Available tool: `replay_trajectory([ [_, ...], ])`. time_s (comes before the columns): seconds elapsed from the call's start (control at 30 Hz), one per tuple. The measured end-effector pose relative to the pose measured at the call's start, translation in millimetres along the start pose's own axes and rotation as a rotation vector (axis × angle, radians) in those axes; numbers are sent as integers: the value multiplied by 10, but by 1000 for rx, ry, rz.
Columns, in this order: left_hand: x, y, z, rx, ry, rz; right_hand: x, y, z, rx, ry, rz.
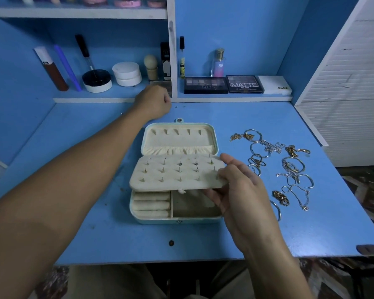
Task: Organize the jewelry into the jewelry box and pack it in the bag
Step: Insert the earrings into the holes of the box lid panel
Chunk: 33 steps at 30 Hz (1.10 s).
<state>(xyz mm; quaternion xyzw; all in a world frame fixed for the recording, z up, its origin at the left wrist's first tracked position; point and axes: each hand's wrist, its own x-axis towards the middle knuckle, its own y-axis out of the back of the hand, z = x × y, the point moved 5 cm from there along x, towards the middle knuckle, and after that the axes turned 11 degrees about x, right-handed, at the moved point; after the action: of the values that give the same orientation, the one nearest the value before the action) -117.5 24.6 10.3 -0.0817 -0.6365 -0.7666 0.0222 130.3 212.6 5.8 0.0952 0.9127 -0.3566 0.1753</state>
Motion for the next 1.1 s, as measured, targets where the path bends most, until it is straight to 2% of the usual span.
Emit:
replay_trajectory([
  [0.07, -40, 58, 44, -55, -58, 43, 2, 11, 6, -7, -1, 9],
  [0.17, -116, 192, 97, -232, -41, 88, 3, 22, 11, -7, 1, 14],
  [0.23, -198, 270, 151, -325, -36, 70, 5, 22, 12, -1, 1, 10],
  [0.5, -692, 452, 481, -463, -203, 4, 3, 9, 8, -2, 9, -2],
  [1.1, -1168, 372, 689, -509, -344, -236, -21, -19, -10, -8, 20, -29],
])
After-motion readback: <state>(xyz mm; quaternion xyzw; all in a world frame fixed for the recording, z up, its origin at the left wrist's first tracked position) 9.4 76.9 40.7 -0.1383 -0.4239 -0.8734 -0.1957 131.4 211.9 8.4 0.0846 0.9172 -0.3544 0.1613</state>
